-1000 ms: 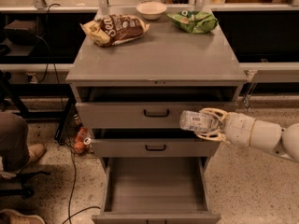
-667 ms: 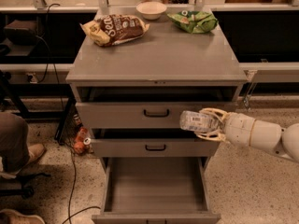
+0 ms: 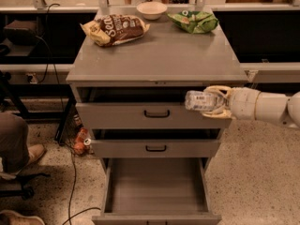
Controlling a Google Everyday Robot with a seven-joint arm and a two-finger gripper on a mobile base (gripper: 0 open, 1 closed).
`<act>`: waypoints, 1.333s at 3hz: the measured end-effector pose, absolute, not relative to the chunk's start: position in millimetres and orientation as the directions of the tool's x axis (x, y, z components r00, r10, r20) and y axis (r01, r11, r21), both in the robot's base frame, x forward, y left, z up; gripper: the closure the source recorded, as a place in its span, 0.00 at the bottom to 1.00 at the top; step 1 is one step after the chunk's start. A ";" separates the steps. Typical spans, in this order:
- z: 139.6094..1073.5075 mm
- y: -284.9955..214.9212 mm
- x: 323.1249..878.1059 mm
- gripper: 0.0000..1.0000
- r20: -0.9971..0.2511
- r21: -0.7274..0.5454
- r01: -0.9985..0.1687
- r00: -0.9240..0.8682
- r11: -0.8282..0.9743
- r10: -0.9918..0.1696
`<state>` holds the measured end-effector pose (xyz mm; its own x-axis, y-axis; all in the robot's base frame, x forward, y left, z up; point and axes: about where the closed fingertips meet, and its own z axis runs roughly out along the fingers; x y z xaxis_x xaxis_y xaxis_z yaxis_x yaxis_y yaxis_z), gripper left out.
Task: Pick blue plastic bottle from bottom drawer and place on counter
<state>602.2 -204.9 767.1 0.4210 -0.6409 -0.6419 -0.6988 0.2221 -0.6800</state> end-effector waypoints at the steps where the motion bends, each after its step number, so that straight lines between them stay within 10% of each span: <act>1: 815.6 -213.3 621.9 1.00 -0.547 -0.764 -0.616 0.460 0.193 -0.699; 4: 842.1 -214.6 627.7 1.00 -0.525 -0.797 -0.564 0.473 0.214 -0.708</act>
Offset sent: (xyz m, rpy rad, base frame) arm 0.0325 -0.0288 0.1150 -0.1051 -0.2602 -0.1060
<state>627.7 -214.6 842.1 0.4731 -0.7077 -0.5247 -0.5643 0.2140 -0.7974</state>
